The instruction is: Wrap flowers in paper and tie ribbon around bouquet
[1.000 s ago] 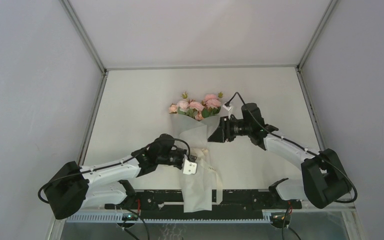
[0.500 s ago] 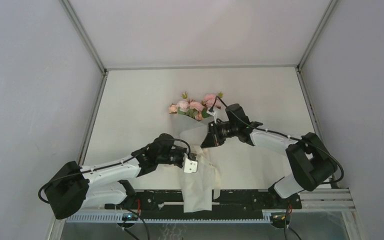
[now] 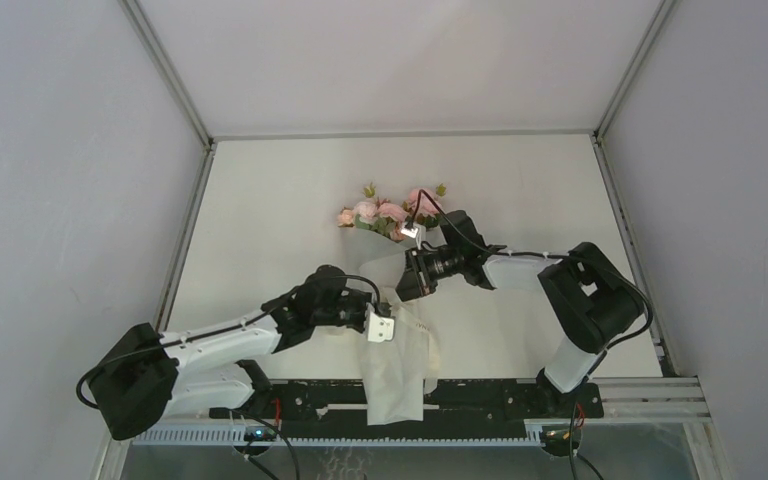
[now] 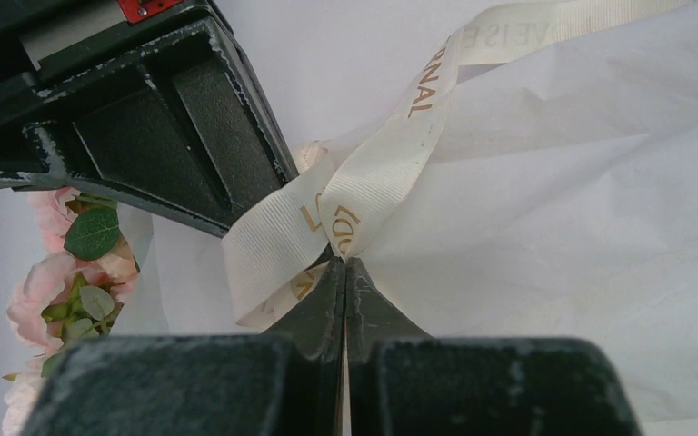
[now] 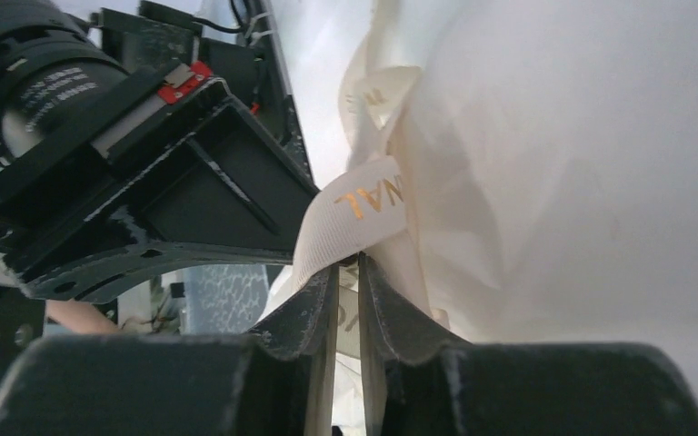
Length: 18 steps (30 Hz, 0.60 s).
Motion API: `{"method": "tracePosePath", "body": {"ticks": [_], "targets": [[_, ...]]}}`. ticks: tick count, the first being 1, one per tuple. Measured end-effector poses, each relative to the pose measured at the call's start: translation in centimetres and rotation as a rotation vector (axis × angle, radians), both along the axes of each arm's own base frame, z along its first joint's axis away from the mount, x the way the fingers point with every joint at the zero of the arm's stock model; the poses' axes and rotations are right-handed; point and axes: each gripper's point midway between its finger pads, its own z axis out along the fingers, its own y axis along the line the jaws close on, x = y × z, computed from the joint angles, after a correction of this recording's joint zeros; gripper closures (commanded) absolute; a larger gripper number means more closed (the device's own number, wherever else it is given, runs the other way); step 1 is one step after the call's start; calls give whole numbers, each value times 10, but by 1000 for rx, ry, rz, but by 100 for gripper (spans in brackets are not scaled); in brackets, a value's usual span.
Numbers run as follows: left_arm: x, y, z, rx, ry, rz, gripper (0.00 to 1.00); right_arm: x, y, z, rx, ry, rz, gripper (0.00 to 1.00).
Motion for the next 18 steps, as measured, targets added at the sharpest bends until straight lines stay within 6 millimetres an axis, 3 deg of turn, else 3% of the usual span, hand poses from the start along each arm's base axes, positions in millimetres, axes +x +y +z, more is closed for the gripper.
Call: {"method": "tracePosePath", "body": {"ticks": [15, 18], "targets": [[13, 14, 8, -6, -13, 65, 100, -8, 7, 18, 126, -14, 104, 73], [16, 17, 8, -8, 1, 87, 100, -6, 8, 18, 124, -24, 100, 65]]}}
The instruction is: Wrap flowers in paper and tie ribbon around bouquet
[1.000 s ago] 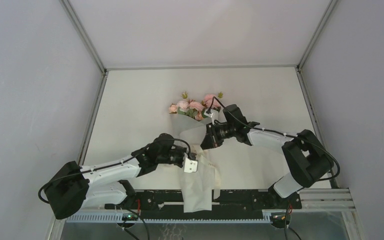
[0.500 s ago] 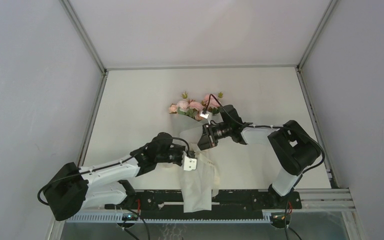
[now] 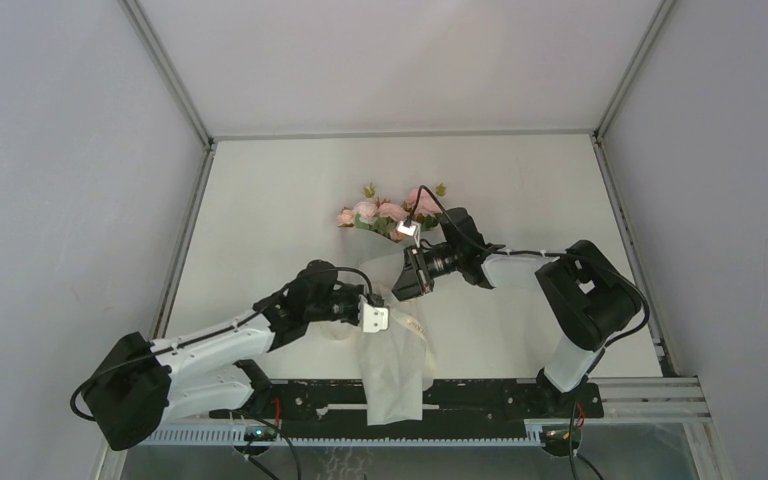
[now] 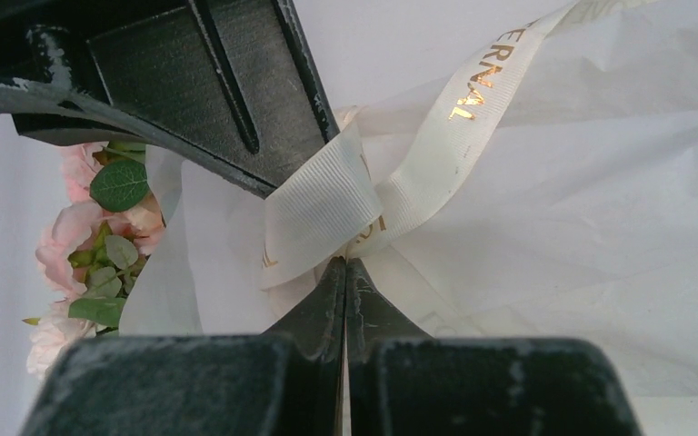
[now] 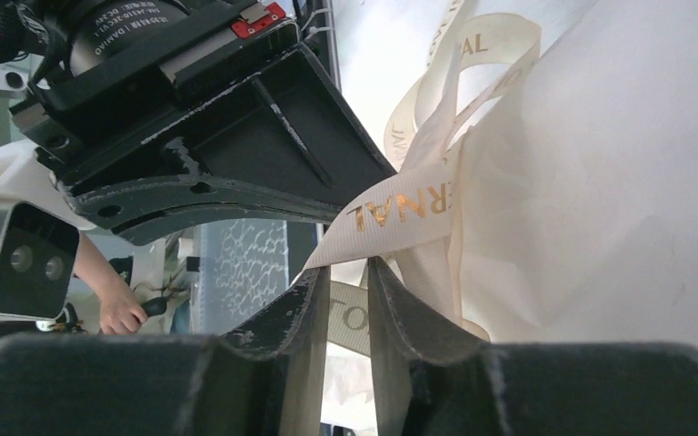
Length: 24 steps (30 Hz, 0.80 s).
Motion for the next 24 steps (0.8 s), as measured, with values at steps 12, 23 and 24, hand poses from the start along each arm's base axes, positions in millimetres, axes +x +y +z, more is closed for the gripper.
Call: {"method": "tracePosePath", "body": {"ticks": [12, 23, 24], "targets": [[2, -5, 8, -50, 12, 10, 100, 5, -1, -14, -86, -24, -64, 65], [2, -6, 9, -53, 15, 10, 85, 4, -1, -15, -112, -38, -81, 99], [1, -5, 8, -49, 19, 10, 74, 4, -1, -14, -114, -39, -84, 99]]}}
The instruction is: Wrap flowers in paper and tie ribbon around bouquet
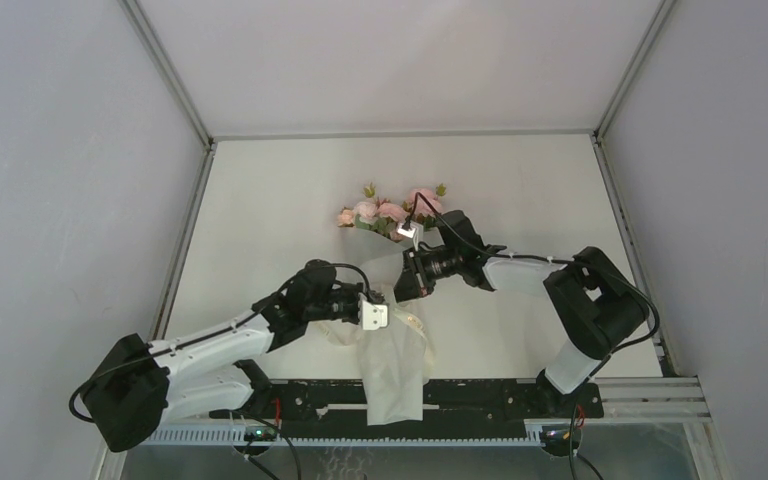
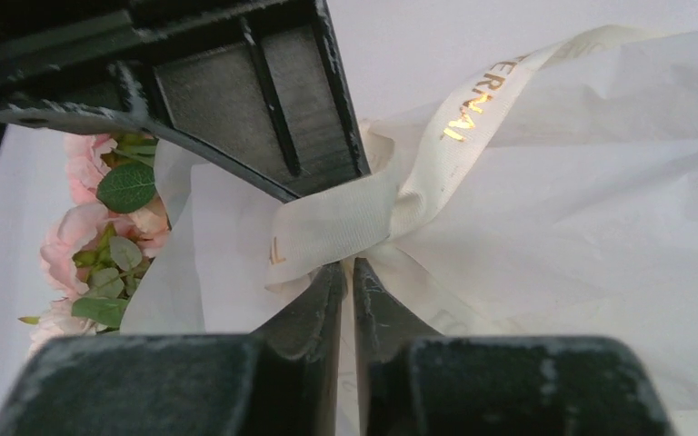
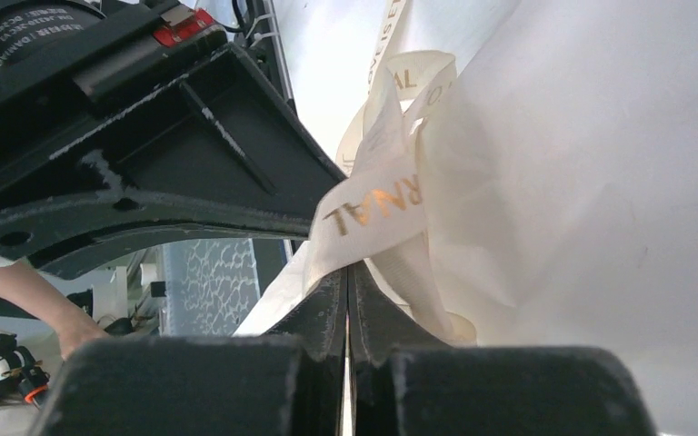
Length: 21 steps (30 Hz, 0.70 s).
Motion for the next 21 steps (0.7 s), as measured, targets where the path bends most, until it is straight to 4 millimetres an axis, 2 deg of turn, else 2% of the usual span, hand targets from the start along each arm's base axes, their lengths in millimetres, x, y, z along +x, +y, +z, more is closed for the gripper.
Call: {"method": "tracePosePath", "body": {"ticks": [2, 6, 11, 14, 18, 21], "targets": [[-2, 4, -2, 16, 4, 3, 57, 0, -1, 3, -2, -6, -7, 99], [-5, 19, -7, 77, 42, 40, 48, 0, -3, 9, -7, -19, -20, 99], [10, 44, -4, 141, 83, 139, 44, 2, -3, 13, -4, -31, -28, 97], [15, 55, -13, 184, 107, 183, 39, 3, -3, 12, -7, -32, -32, 95], [16, 61, -26, 236, 119, 191, 41, 3, -4, 11, -18, -30, -40, 93], [21, 62, -27, 244, 100, 203, 43, 2, -6, 9, -29, -26, -42, 90]]}}
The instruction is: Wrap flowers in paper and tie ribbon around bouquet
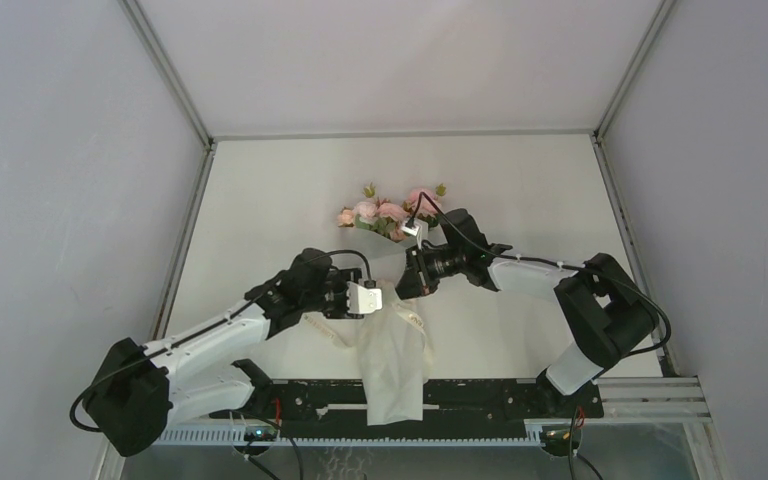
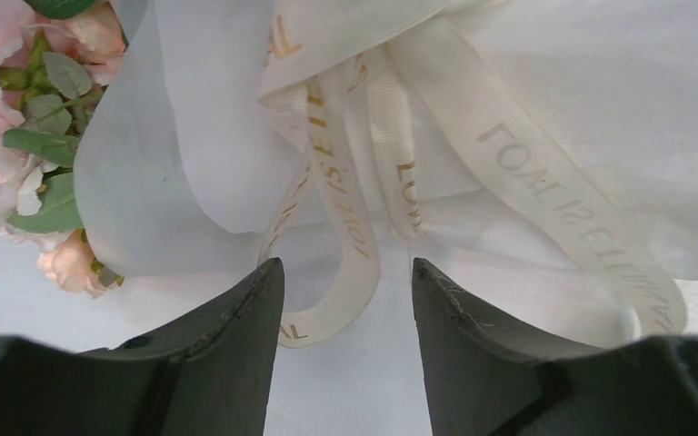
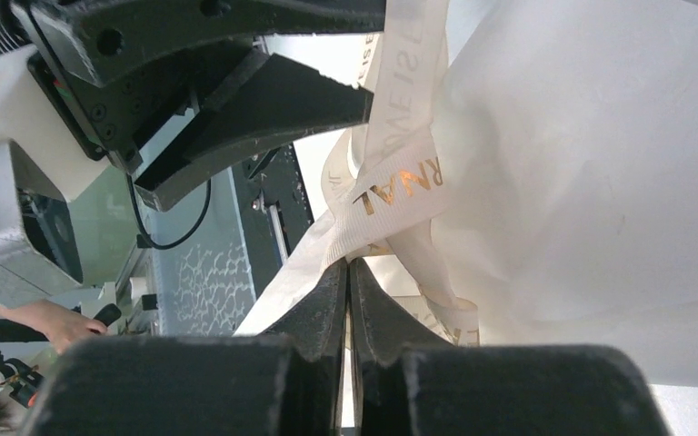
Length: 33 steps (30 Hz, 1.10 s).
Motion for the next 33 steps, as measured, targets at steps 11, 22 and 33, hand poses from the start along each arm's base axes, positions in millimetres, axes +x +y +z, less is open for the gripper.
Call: {"method": "tracePosePath", "body": {"ticks": [11, 22, 33], "targets": [[-12, 9, 11, 11, 21, -48, 20, 0, -3, -5, -27, 5, -12, 82], [10, 7, 10, 8, -19, -6, 7, 2, -6, -10, -51, 15, -30, 80], [-8, 7, -7, 68, 15, -125, 12, 1, -10, -9, -66, 22, -40, 84]]}}
